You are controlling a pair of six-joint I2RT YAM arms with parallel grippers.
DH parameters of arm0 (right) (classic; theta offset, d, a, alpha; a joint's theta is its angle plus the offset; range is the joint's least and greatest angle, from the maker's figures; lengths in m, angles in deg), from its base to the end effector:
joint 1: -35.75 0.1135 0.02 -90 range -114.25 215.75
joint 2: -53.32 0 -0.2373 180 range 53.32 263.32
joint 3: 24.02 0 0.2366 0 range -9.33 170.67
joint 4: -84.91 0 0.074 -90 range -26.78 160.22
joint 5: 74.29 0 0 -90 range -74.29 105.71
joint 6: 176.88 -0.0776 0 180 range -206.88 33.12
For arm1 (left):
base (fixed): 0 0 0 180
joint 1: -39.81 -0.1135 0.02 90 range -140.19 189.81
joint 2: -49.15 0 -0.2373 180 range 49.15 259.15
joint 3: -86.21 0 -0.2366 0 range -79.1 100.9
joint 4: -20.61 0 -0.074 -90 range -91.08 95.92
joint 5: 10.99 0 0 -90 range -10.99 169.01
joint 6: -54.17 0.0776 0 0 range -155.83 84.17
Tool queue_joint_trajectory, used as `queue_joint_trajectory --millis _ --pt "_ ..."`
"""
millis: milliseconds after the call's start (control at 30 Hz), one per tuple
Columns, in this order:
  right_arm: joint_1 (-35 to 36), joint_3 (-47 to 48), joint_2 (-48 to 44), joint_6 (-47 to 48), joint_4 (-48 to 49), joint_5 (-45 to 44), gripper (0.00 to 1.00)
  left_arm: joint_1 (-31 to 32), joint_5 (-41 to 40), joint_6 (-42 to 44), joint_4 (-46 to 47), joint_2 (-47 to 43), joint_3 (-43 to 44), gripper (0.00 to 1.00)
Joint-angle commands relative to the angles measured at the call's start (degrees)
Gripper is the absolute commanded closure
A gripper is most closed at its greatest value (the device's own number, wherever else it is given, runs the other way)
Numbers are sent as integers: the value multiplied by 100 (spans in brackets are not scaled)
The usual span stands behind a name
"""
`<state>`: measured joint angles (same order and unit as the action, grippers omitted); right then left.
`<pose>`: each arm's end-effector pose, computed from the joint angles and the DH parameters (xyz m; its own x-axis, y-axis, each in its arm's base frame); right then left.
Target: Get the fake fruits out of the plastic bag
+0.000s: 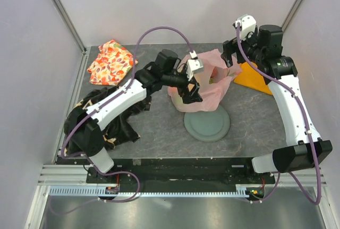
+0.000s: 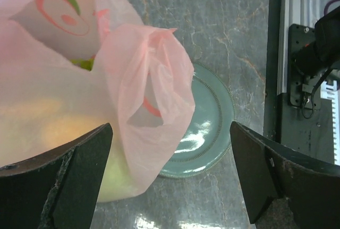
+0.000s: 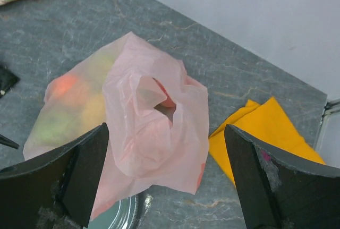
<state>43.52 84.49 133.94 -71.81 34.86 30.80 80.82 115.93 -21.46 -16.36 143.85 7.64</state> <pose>0.3226 0.0644 0.4021 -0.2648 -0.2895 -0.9198 -0.4539 0.8790 -0.1460 0.2652 -0.2924 0.3092 -0.1408 0.3853 -0.9120 0.9819 0.1725 -0.0787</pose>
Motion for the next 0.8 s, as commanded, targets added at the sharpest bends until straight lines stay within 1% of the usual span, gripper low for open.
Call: queue_joint_trajectory --millis 0,133,267,300,333,400,433,500,533,600,633,667,700,733,767 --pt "23 -329 -265 154 81 283 2 380 -247 575 144 268 326 1" --pt "31 -602 -354 260 -146 573 2 583 -554 602 601 514 186 1" --pt "23 -803 -363 409 -271 714 2 732 -1002 506 847 813 352 1" --pt "31 -839 -345 470 -244 688 2 741 -1125 375 935 944 387 1" --pt "32 -883 -310 488 -157 671 2 741 -1396 -9 1076 1033 518 1" --pt "23 -874 -126 488 -86 557 2 767 -1469 -188 1103 1287 633 2" --pt "23 -831 -56 418 -25 513 2 802 -1565 -137 1156 1349 651 2" --pt "23 -778 181 383 37 495 2 838 -1680 -66 1174 1524 660 10" --pt "23 -760 252 287 150 460 3 838 -1767 -31 1156 1569 669 16" --pt "23 -708 489 216 222 433 17 829 -1777 57 1121 1631 660 73" --pt "23 -603 586 181 231 433 24 829 -1925 127 1112 1640 625 92" --pt "23 -524 787 85 231 442 44 821 -1987 145 1112 1631 608 98" --pt "23 -436 884 40 231 451 56 742 -1988 171 1103 1614 581 98" --pt "14 -226 1007 5 265 442 73 698 -1988 206 1095 1561 590 98" --pt "23 -93 1226 -117 292 416 100 532 -1979 233 1068 1517 607 98"
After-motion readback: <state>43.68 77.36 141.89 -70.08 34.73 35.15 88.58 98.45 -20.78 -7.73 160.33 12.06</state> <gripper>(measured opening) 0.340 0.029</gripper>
